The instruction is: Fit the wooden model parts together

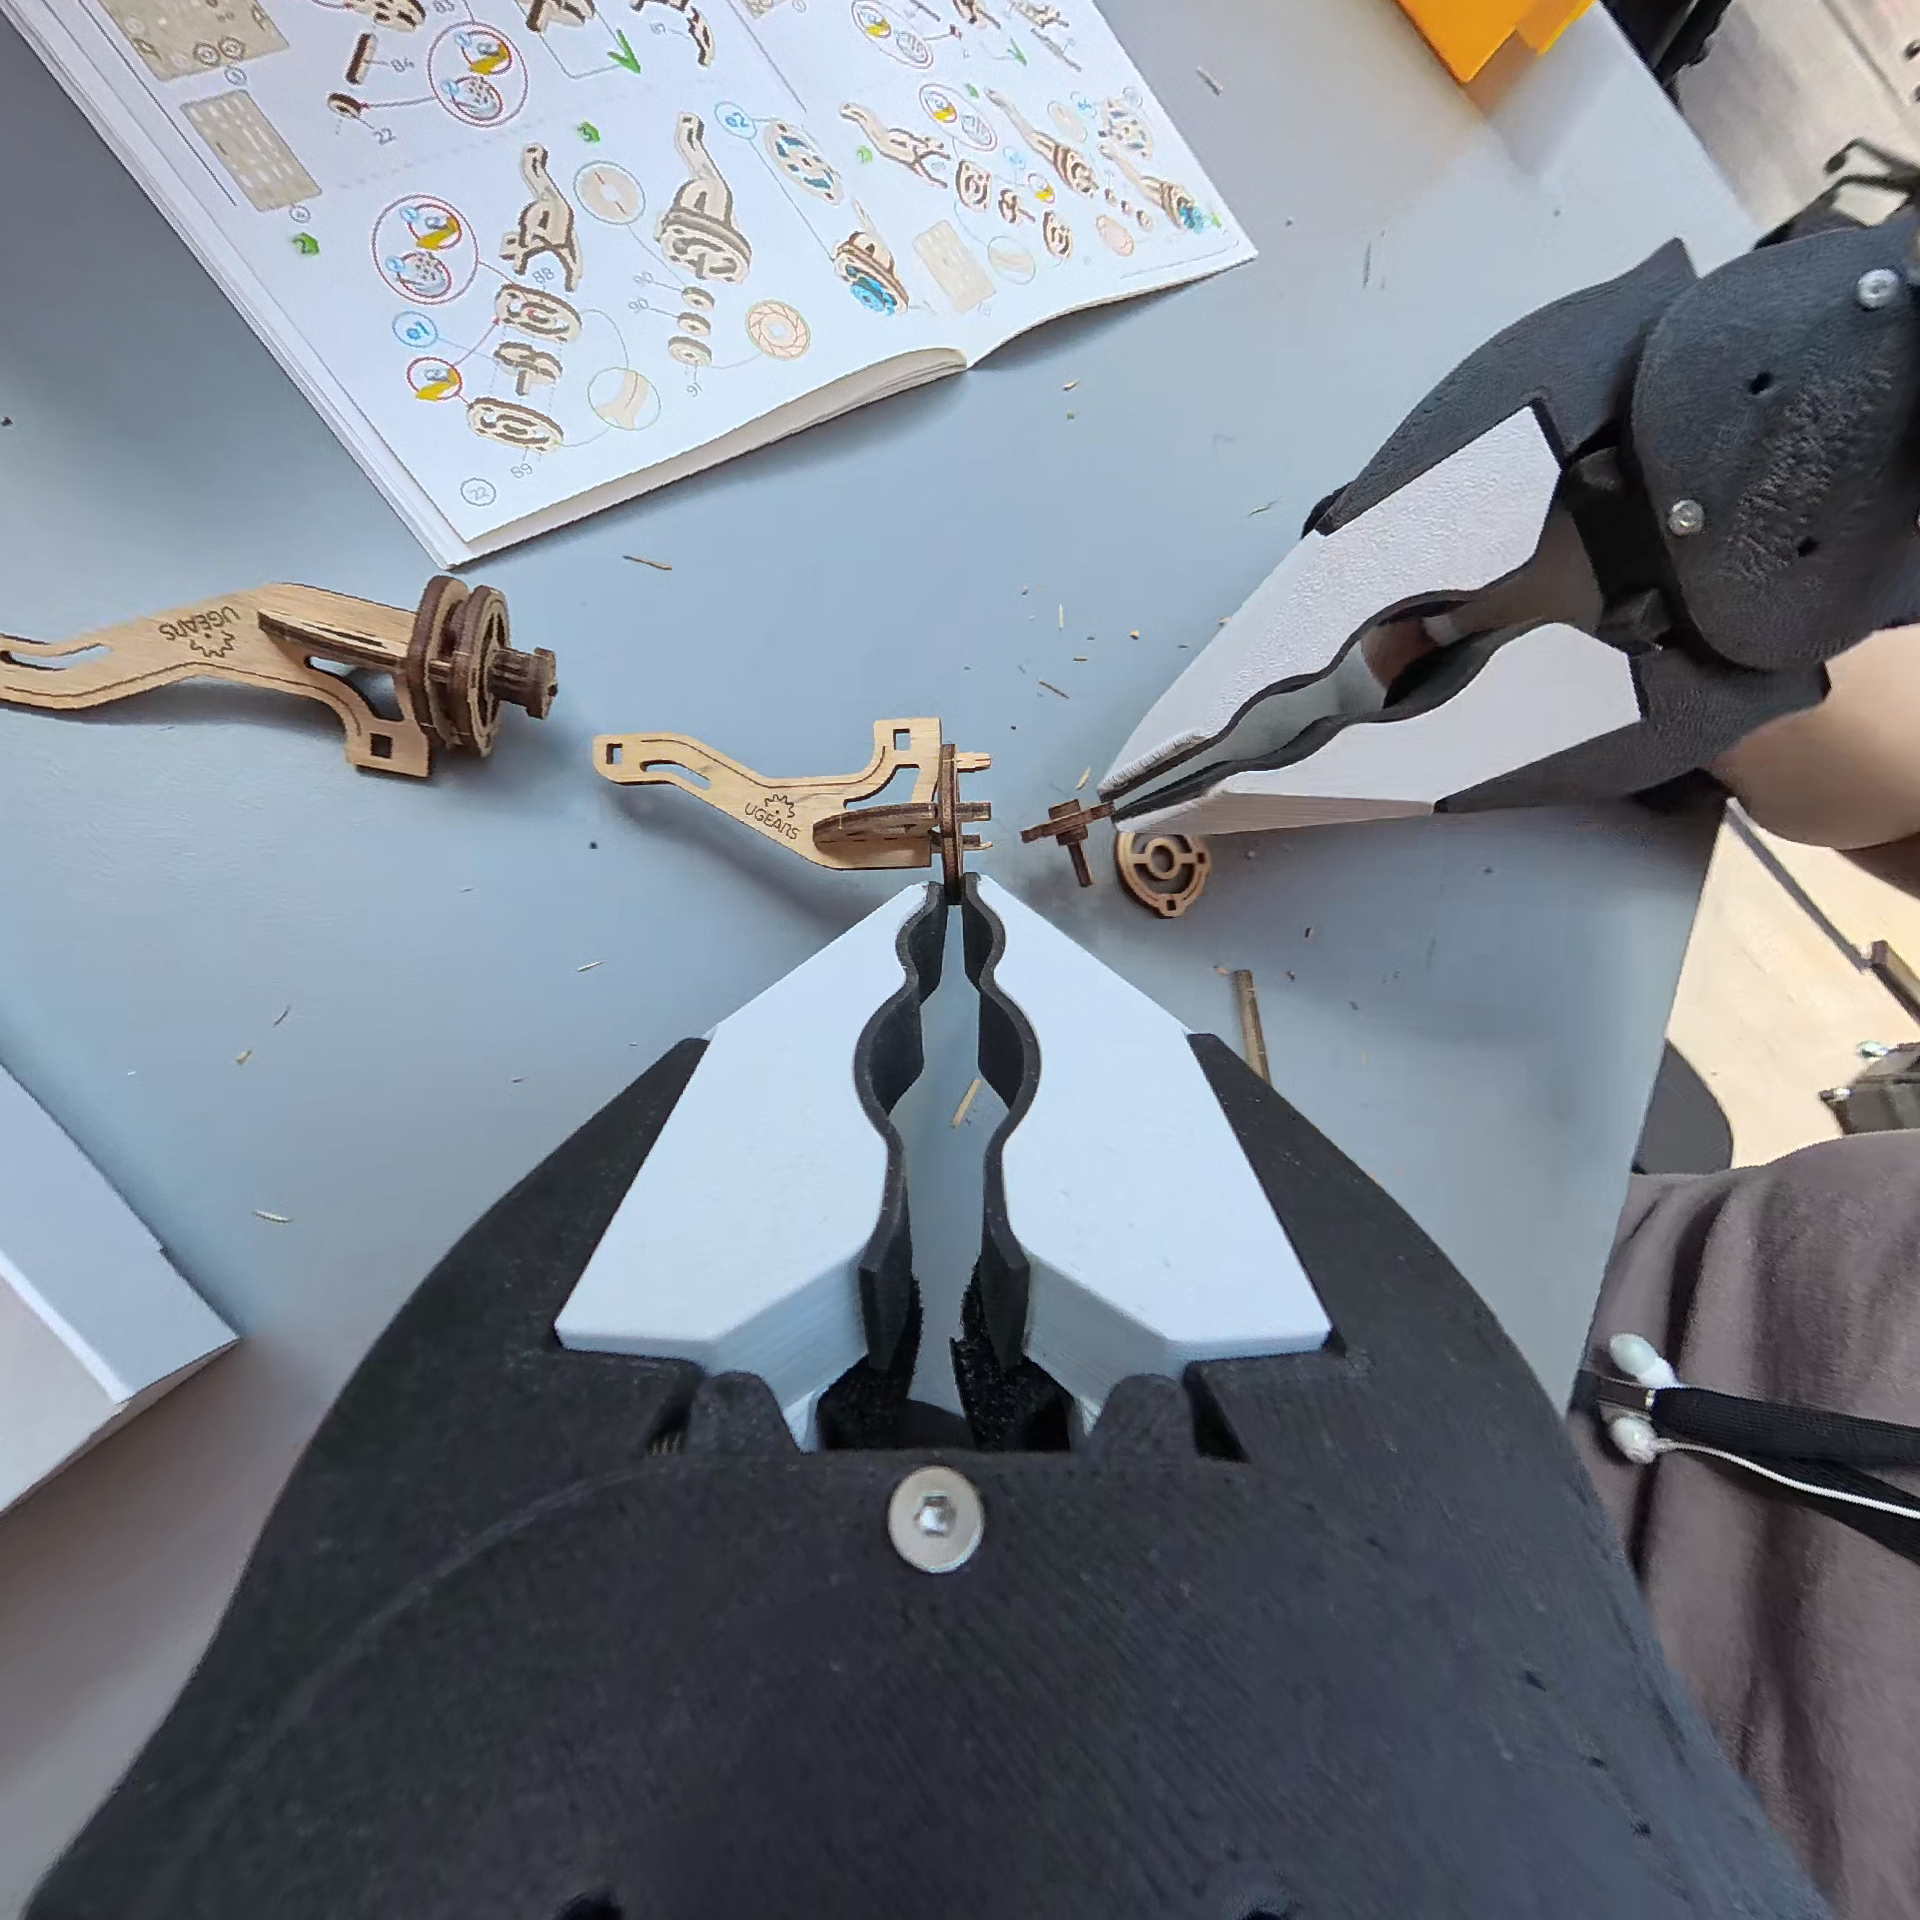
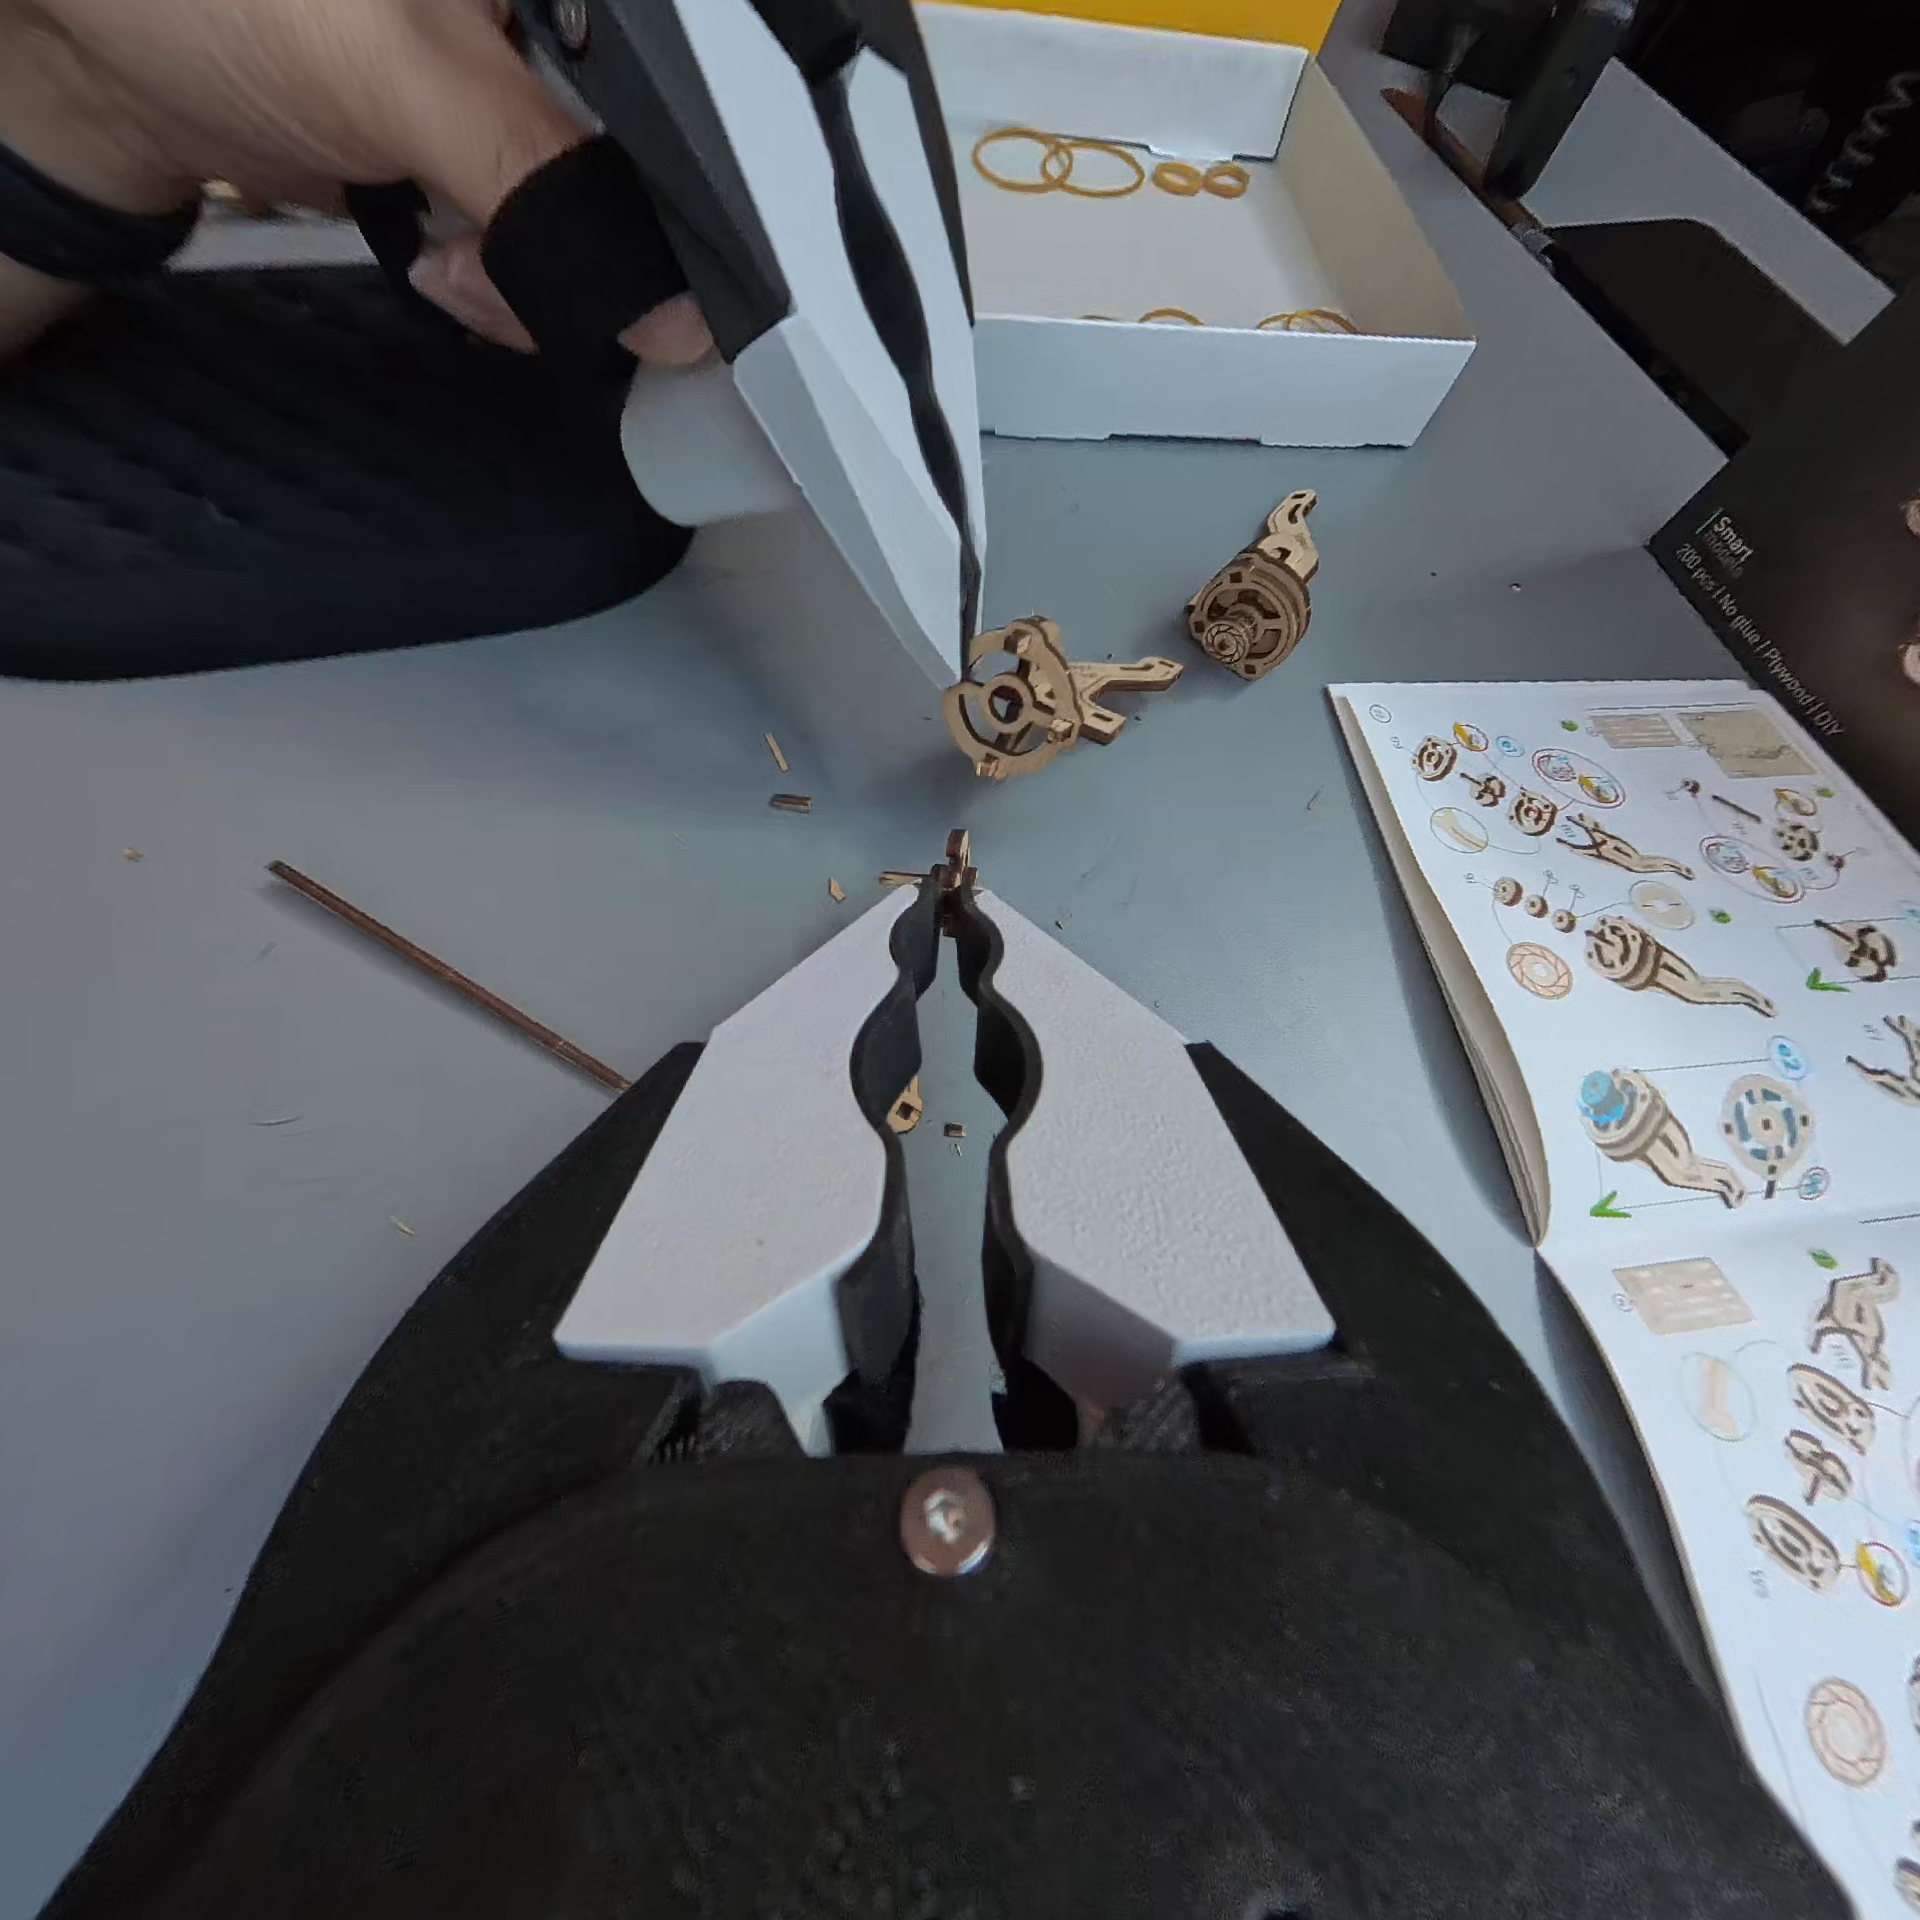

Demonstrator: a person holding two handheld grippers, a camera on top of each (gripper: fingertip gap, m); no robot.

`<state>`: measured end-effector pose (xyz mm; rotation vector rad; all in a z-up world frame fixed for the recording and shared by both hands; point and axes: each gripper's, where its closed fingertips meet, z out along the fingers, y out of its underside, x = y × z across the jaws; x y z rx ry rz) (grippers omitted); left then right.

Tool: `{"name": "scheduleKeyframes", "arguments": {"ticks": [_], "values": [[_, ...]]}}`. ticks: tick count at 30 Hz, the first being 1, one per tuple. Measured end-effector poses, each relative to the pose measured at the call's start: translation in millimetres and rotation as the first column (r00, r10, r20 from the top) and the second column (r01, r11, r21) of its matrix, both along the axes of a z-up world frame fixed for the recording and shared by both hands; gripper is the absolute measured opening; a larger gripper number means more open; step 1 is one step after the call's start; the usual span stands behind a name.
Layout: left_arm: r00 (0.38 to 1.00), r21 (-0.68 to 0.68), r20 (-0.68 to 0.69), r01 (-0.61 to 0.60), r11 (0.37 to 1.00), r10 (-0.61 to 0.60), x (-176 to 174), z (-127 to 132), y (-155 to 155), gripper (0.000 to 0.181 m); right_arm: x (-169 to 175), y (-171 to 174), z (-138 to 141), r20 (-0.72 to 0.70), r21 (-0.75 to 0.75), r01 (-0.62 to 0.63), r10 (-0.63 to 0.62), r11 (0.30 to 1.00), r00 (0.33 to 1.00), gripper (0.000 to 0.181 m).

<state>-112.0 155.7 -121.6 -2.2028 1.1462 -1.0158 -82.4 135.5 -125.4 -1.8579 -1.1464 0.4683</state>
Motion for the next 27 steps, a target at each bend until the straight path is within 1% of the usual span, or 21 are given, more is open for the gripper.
{"name": "scheduleKeyframes", "arguments": {"ticks": [2,3,5,6,8,9,13,15,16,19,22,27], "values": [[0.998,-0.061,0.066,0.019,0.998,-0.015,6,6,-6,0.0,7,0,17,-0.163,-0.102,0.003,-0.02,0.995,0.986,0.001],[0.995,-0.086,0.098,0.031,0.996,-0.023,9,9,-9,0.0,8,-4,29,-0.267,-0.155,-0.035,-0.008,0.987,0.964,0.001],[0.988,-0.12,0.151,0.054,0.991,-0.035,14,14,-13,0.0,13,-5,50,-0.467,-0.264,-0.097,-0.039,0.96,0.883,0.0],[0.984,-0.136,0.176,0.064,0.989,-0.039,16,16,-15,0.0,15,-6,59,-0.556,-0.315,-0.147,-0.057,0.937,0.829,0.0],[0.971,-0.178,0.236,0.082,0.981,-0.038,21,22,-19,0.0,19,-3,69,-0.671,-0.409,-0.223,-0.127,0.885,0.73,0.0],[0.962,-0.205,0.272,0.092,0.974,-0.034,24,26,-21,0.0,19,-3,70,-0.702,-0.443,-0.26,-0.152,0.858,0.695,0.0],[0.91,-0.322,0.415,0.136,0.937,0.01,31,42,-26,0.0,14,-4,69,-0.747,-0.539,-0.353,-0.24,0.765,0.62,0.0],[0.888,-0.361,0.458,0.147,0.921,0.037,32,47,-25,0.0,16,-1,74,-0.771,-0.557,-0.385,-0.286,0.736,0.57,0.0],[0.879,-0.377,0.474,0.153,0.914,0.049,32,49,-25,0.0,16,-1,75,-0.776,-0.563,-0.398,-0.297,0.724,0.556,0.0],[0.856,-0.421,0.511,0.166,0.891,0.082,31,53,-23,0.0,18,2,74,-0.775,-0.573,-0.397,-0.318,0.717,0.545,0.0],[0.847,-0.447,0.523,0.177,0.877,0.096,32,54,-23,0.0,19,5,76,-0.78,-0.581,-0.401,-0.343,0.708,0.523,0.0],[0.832,-0.484,0.54,0.189,0.855,0.122,34,54,-23,0.0,17,5,74,-0.763,-0.607,-0.396,-0.366,0.689,0.533,0.0]]}}
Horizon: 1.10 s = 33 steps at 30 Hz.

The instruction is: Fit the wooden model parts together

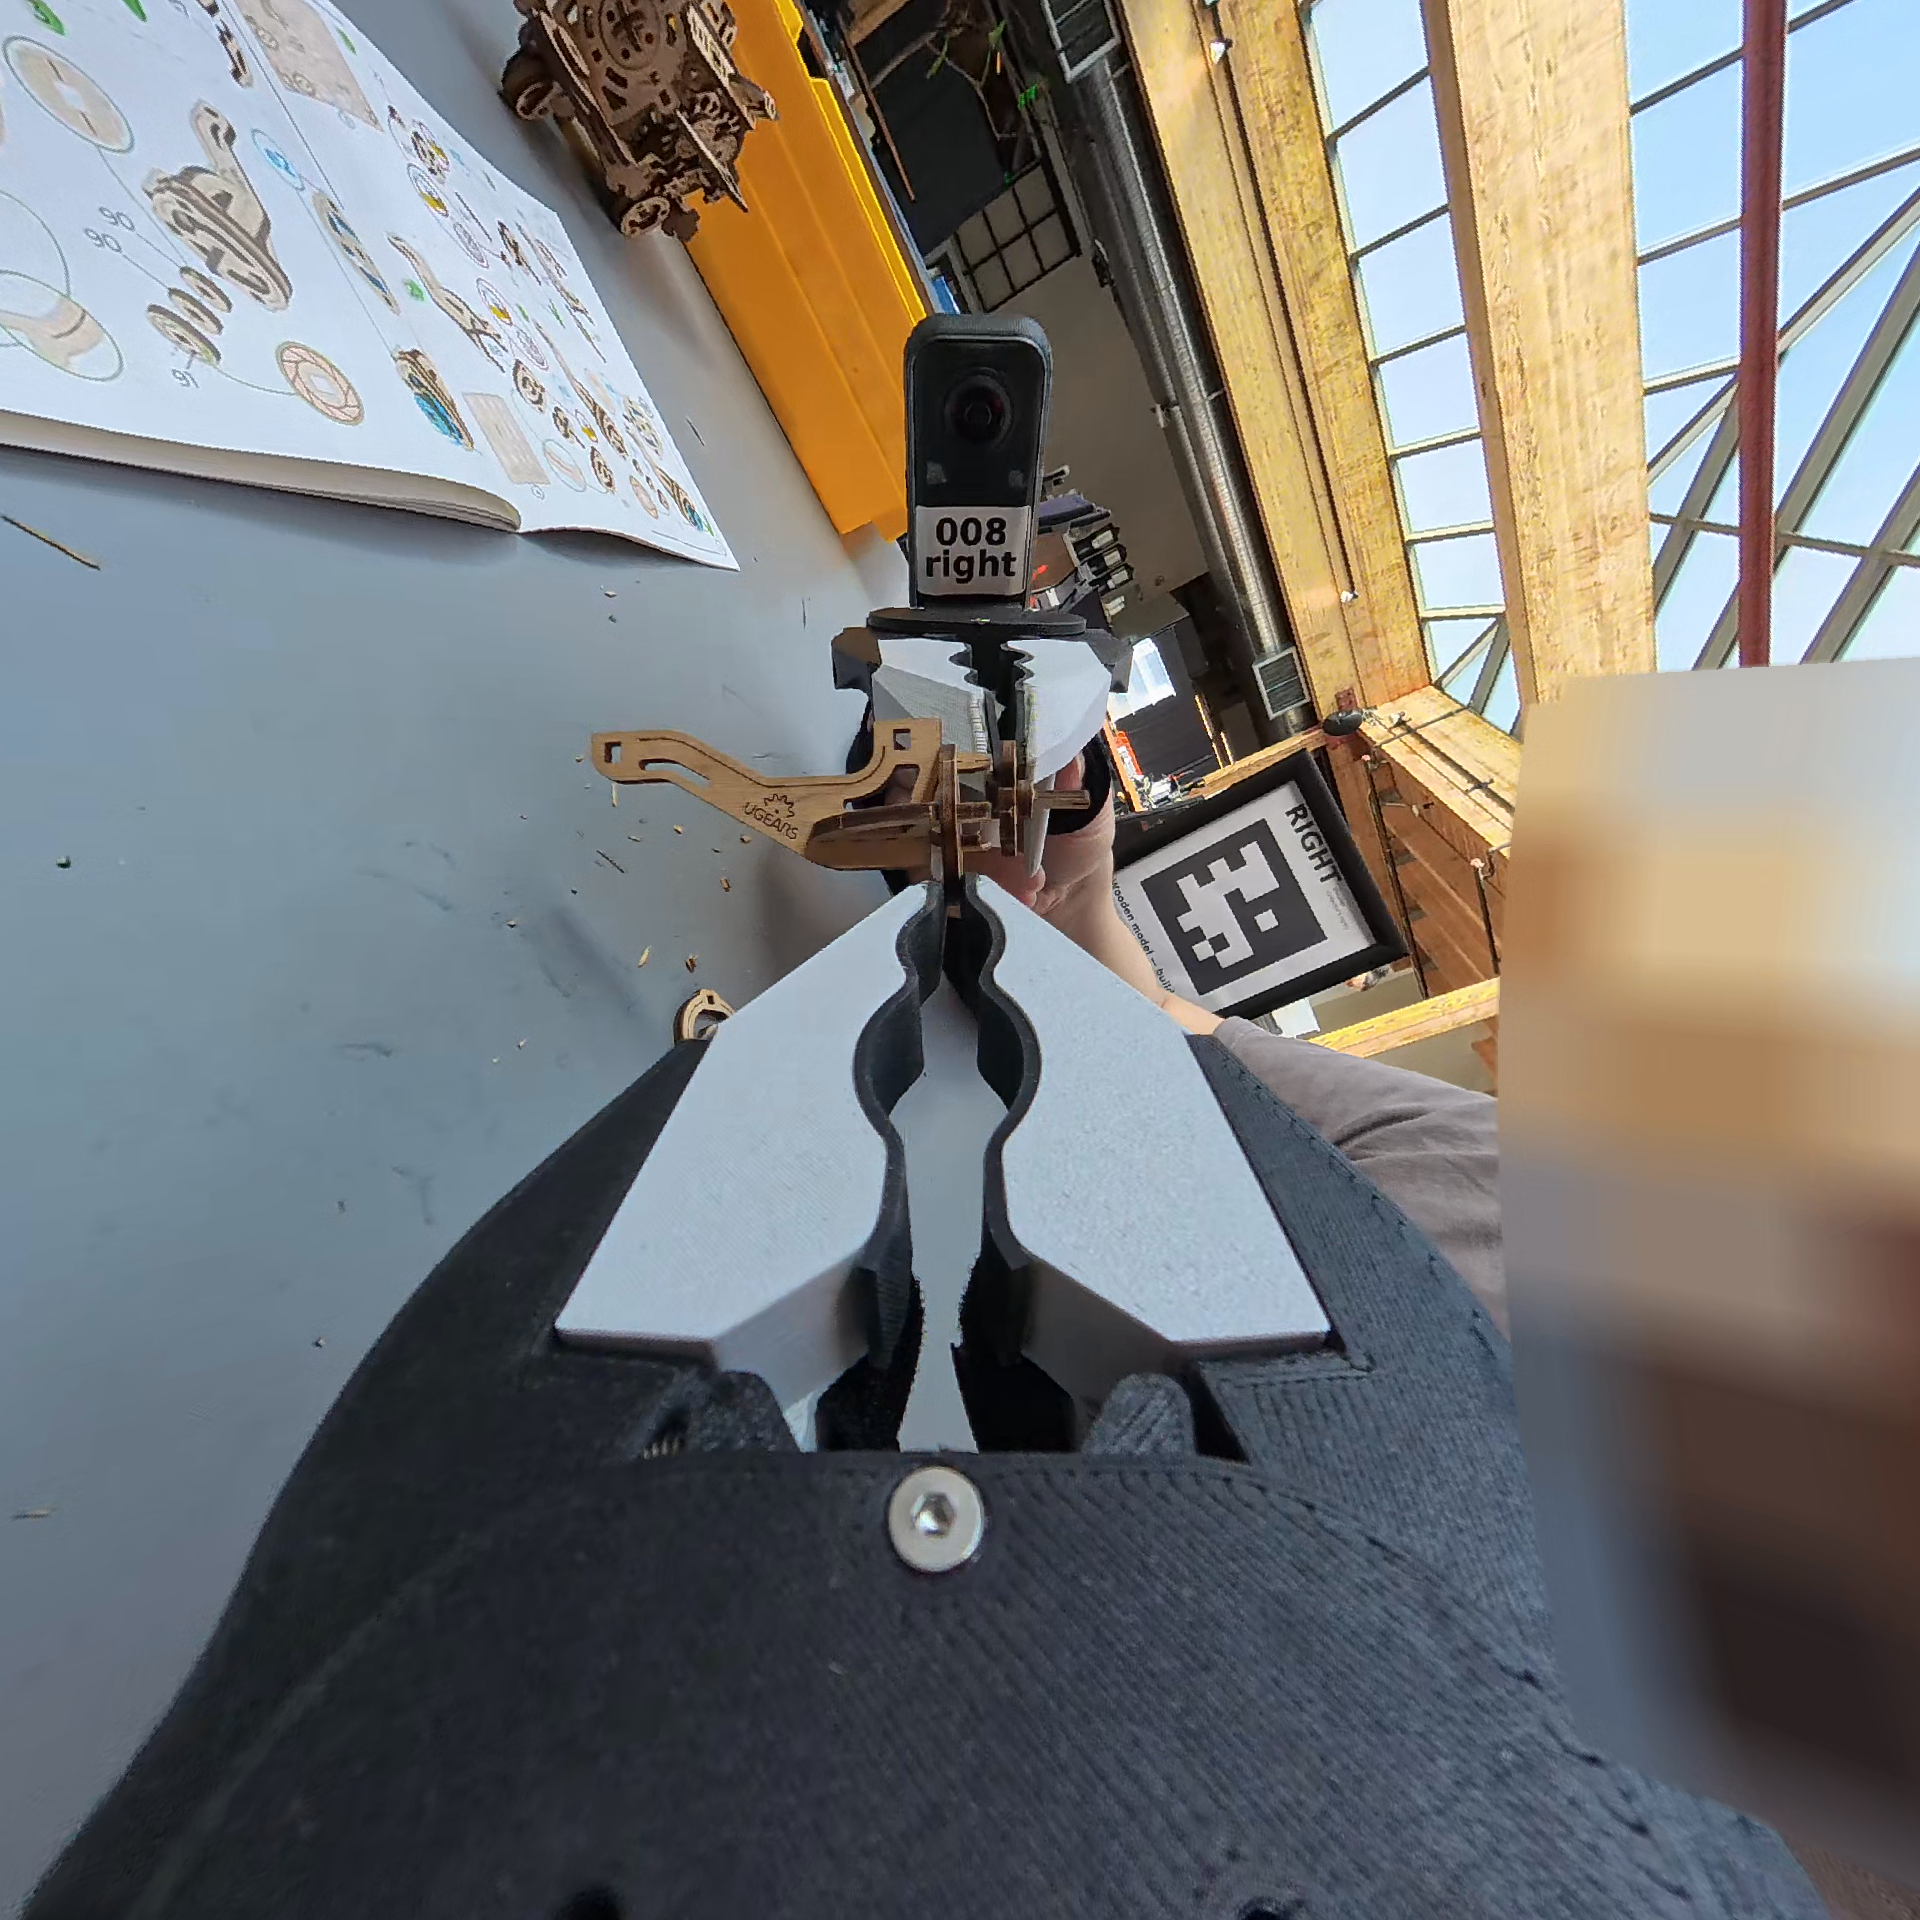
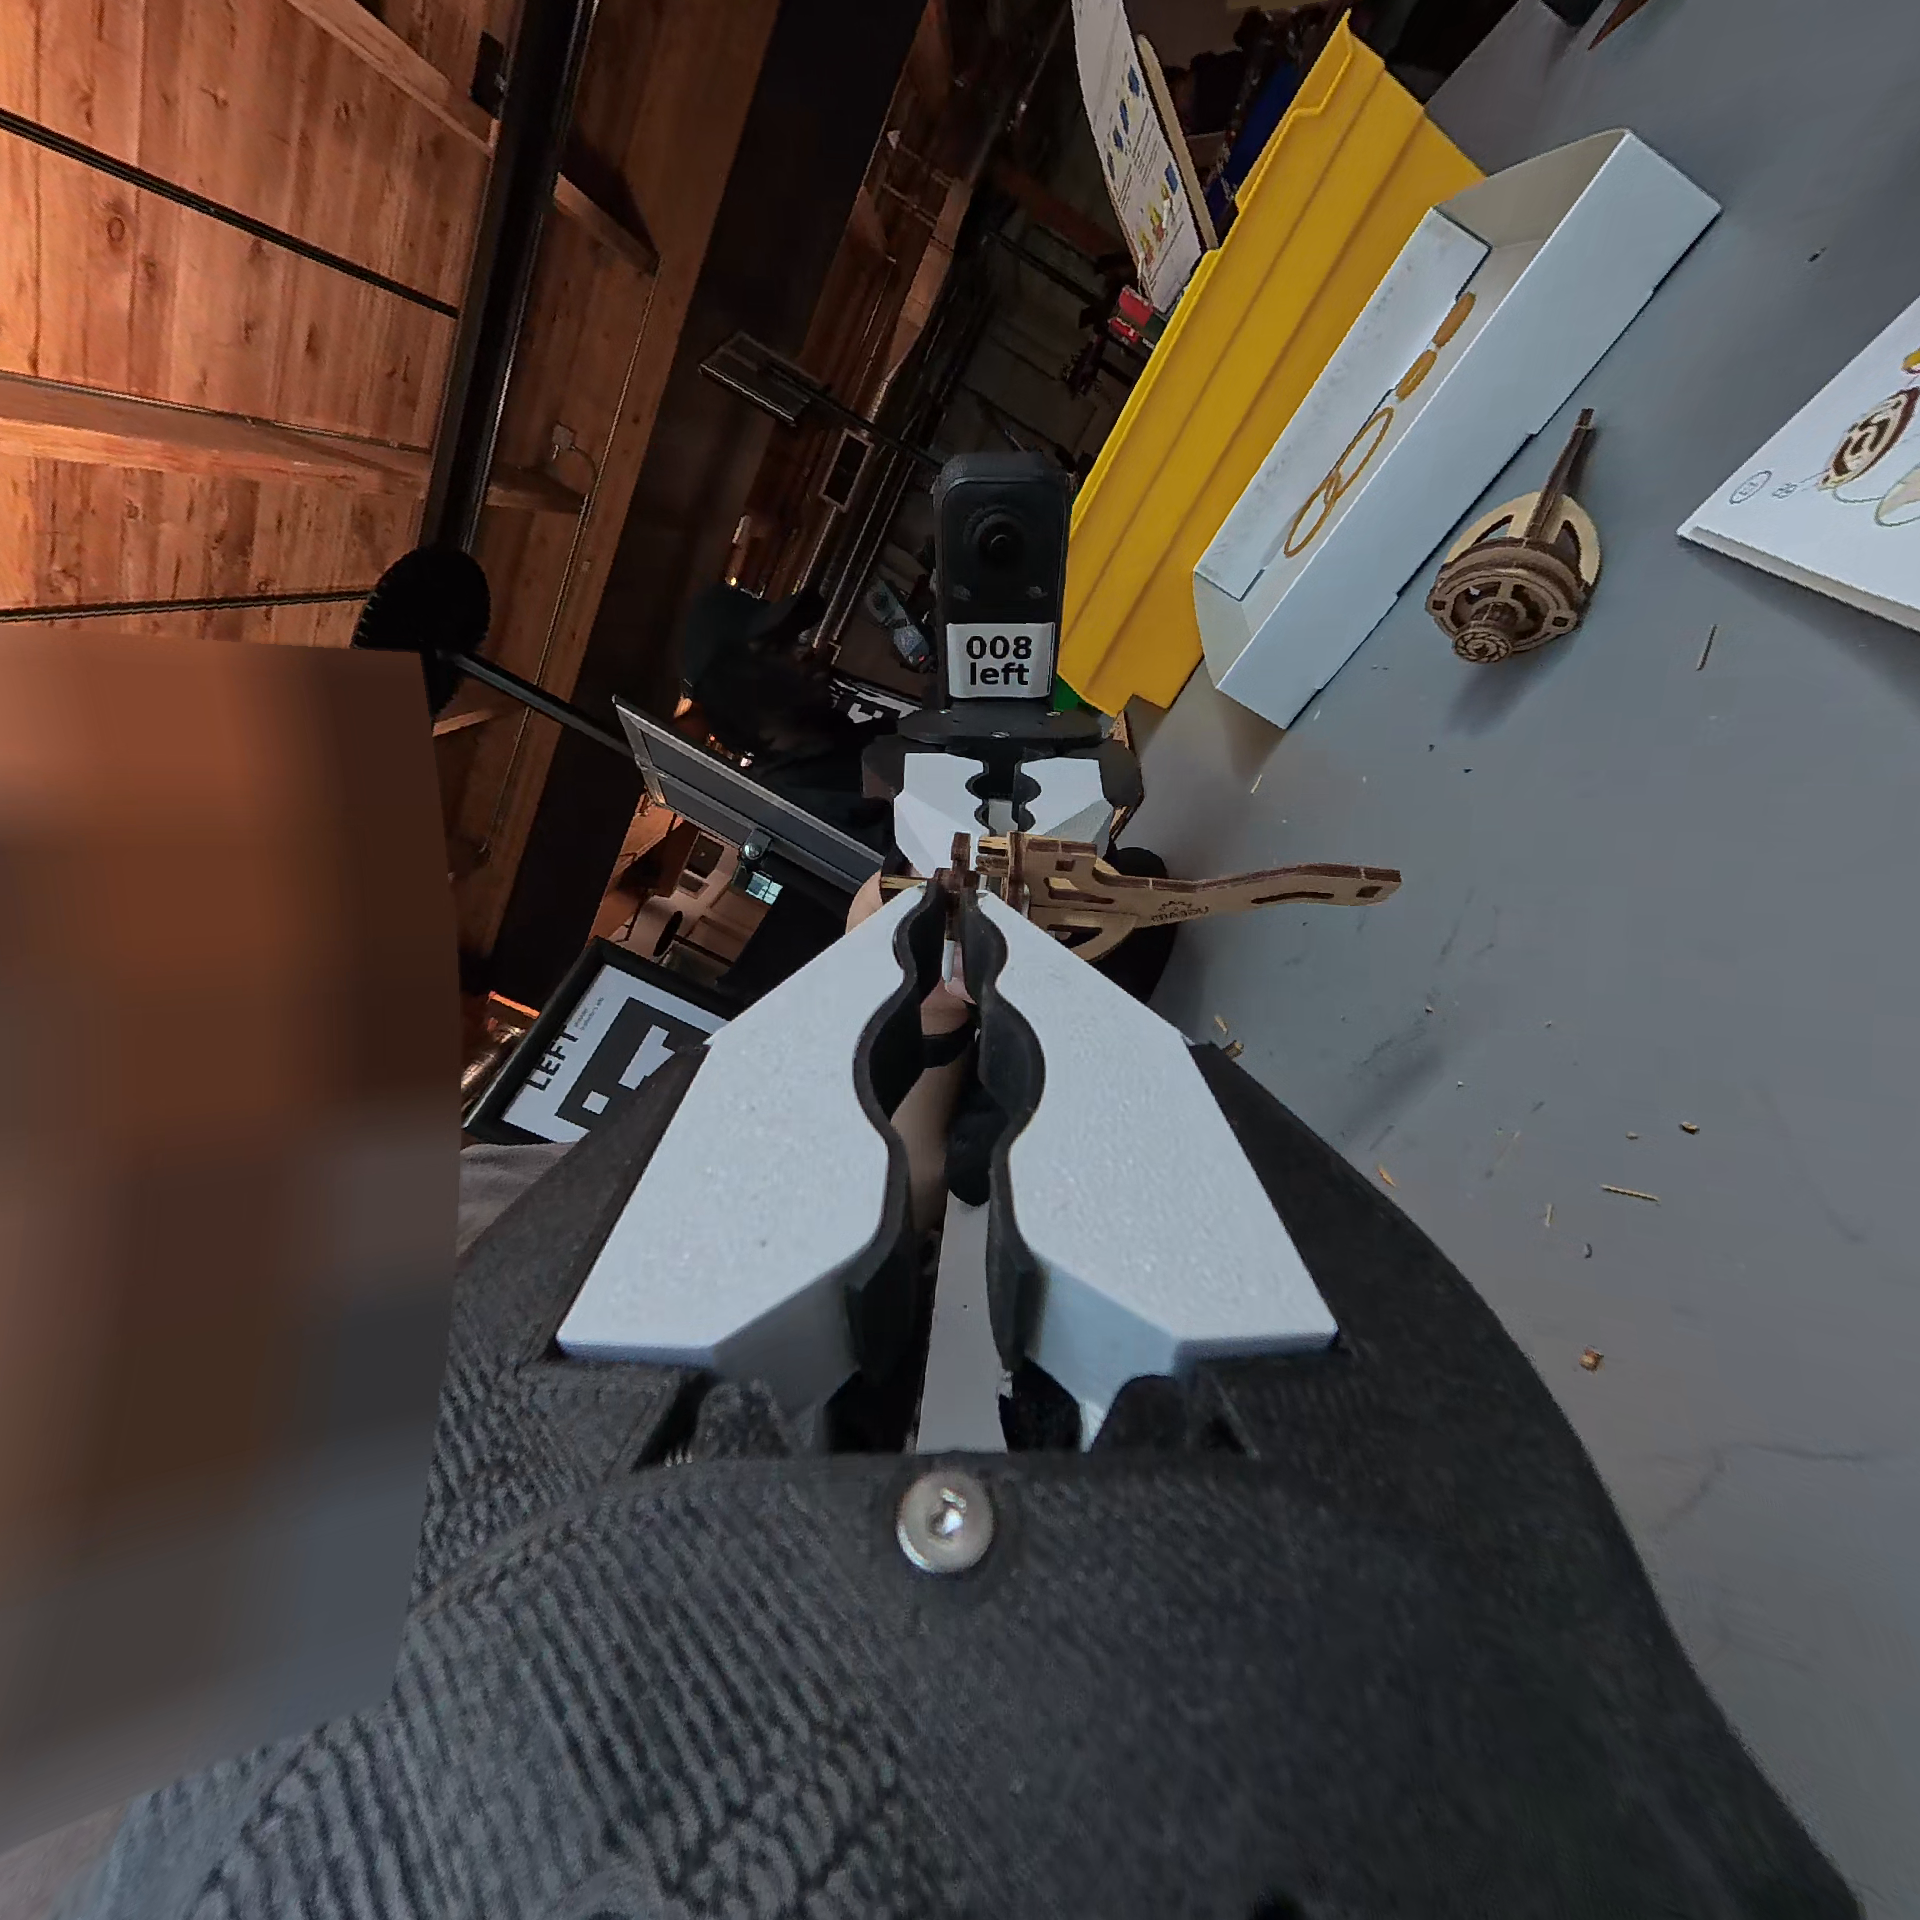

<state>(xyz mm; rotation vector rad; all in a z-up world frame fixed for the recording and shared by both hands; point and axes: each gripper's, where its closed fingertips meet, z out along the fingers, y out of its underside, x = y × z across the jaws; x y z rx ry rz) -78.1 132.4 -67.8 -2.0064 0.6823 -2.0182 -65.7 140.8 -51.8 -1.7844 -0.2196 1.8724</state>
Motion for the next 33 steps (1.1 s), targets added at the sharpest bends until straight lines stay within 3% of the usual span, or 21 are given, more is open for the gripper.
{"name": "scheduleKeyframes", "arguments": {"ticks": [8,16,21,23,25,29,31,33], "values": [[1.0,-0.034,0.006,-0.01,0.999,0.01,0,-2,1,0.0,-5,1,-7,0.129,0.047,0.012,-0.018,0.999,0.991,0.001],[1.0,-0.039,0.001,-0.02,0.999,0.02,0,-4,3,0.0,-5,0,-7,0.318,0.212,0.014,-0.082,0.977,0.945,0.013],[1.0,-0.048,0.012,-0.018,0.999,0.019,-1,-2,4,0.0,2,0,0,0.417,0.372,0.005,-0.172,0.928,0.892,0.021],[1.0,-0.054,0.016,-0.017,0.998,0.018,-1,-2,3,0.0,4,-2,9,0.43,0.502,-0.018,-0.231,0.865,0.873,0.022],[1.0,-0.056,0.015,-0.014,0.998,0.015,-1,-2,3,0.0,2,-7,21,0.443,0.679,-0.077,-0.325,0.73,0.835,0.022],[1.0,-0.042,-0.006,-0.01,0.999,0.01,1,-5,1,0.0,-10,-11,16,0.521,0.841,-0.29,-0.536,0.457,0.665,0.021],[1.0,-0.036,-0.013,-0.009,0.999,0.008,1,-6,1,0.0,-16,-9,9,0.535,0.845,-0.364,-0.605,0.392,0.59,0.018],[1.0,-0.034,-0.013,-0.009,0.999,0.009,1,-6,0,0.0,-16,-3,4,0.537,0.842,-0.39,-0.656,0.373,0.531,0.016]]}}
